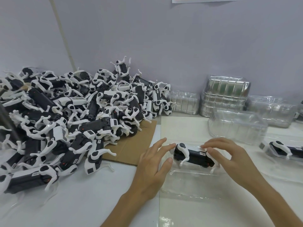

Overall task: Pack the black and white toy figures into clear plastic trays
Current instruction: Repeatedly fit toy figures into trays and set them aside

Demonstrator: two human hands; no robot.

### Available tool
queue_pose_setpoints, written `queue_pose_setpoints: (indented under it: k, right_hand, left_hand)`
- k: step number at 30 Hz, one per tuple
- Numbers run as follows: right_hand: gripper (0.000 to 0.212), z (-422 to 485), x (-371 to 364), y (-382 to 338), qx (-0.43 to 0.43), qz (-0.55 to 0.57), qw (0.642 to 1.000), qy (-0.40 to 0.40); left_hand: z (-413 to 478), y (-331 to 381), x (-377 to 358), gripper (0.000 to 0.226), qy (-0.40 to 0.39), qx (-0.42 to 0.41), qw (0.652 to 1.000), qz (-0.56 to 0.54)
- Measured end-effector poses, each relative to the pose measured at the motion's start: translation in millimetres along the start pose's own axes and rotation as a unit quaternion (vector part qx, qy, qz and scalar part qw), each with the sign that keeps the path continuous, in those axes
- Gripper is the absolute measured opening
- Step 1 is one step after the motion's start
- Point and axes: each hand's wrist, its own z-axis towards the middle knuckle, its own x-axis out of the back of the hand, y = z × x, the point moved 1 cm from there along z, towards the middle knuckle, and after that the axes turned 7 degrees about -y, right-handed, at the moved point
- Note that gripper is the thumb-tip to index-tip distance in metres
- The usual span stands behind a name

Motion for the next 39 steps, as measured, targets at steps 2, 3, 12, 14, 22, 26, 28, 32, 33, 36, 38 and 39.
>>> queue_pose_setpoints:
  k: [2, 3, 12, 14, 22, 26, 28, 32, 33, 36, 38, 39]
  right_hand:
    - [0.019, 0.7, -0.4, 1.3, -0.006, -0.001, 1.000, 0.018]
    - [0.020, 1.5, -0.1, 3.0, -0.016, 0.006, 0.999, 0.032]
    - [0.024, 4.6, -12.5, 23.7, -0.180, 0.119, 0.976, -0.016]
    - [0.035, 3.6, -18.2, 21.5, -0.171, 0.128, 0.976, -0.031]
    - [0.038, -0.1, -25.1, 15.1, -0.158, 0.151, 0.974, -0.064]
    - [0.031, -0.4, -25.6, 9.7, -0.158, 0.168, 0.971, -0.057]
    - [0.031, -0.9, -26.6, 8.5, -0.160, 0.165, 0.971, -0.061]
    - [0.022, 0.8, -28.7, 11.1, -0.172, 0.163, 0.970, -0.058]
    - [0.020, 1.9, -28.7, 11.4, -0.177, 0.167, 0.968, -0.053]
    - [0.032, 2.5, -29.6, 14.7, -0.217, 0.170, 0.960, -0.041]
    - [0.040, 1.8, -29.3, 17.8, -0.239, 0.154, 0.958, -0.043]
    - [0.037, 1.2, -29.2, 16.7, -0.238, 0.157, 0.957, -0.047]
  left_hand:
    - [-0.2, 1.6, 1.4, 0.051, 0.008, 0.001, 1.000, 0.012]
    - [-0.1, 2.0, 2.3, 0.052, 0.015, 0.004, 1.000, 0.020]
    - [1.8, -3.6, 15.1, 0.051, 0.066, 0.055, 0.996, 0.003]
    - [1.9, -4.7, 18.2, 0.052, 0.076, 0.064, 0.995, -0.013]
    - [3.1, -5.5, 27.7, 0.048, 0.094, 0.068, 0.993, 0.008]
    - [3.8, -9.5, 24.8, 0.046, 0.084, 0.066, 0.994, 0.036]
    - [4.6, -11.9, 24.2, 0.043, 0.071, 0.060, 0.994, 0.049]
    - [3.4, -10.6, 20.2, 0.040, 0.068, 0.064, 0.996, 0.010]
    - [2.9, -9.3, 18.9, 0.042, 0.078, 0.072, 0.994, -0.021]
    - [1.9, -6.9, 19.6, 0.064, 0.084, 0.158, 0.982, -0.064]
    - [2.1, -7.6, 20.3, 0.062, 0.048, 0.210, 0.976, -0.018]
    - [2.2, -6.9, 20.1, 0.056, 0.038, 0.211, 0.977, -0.003]
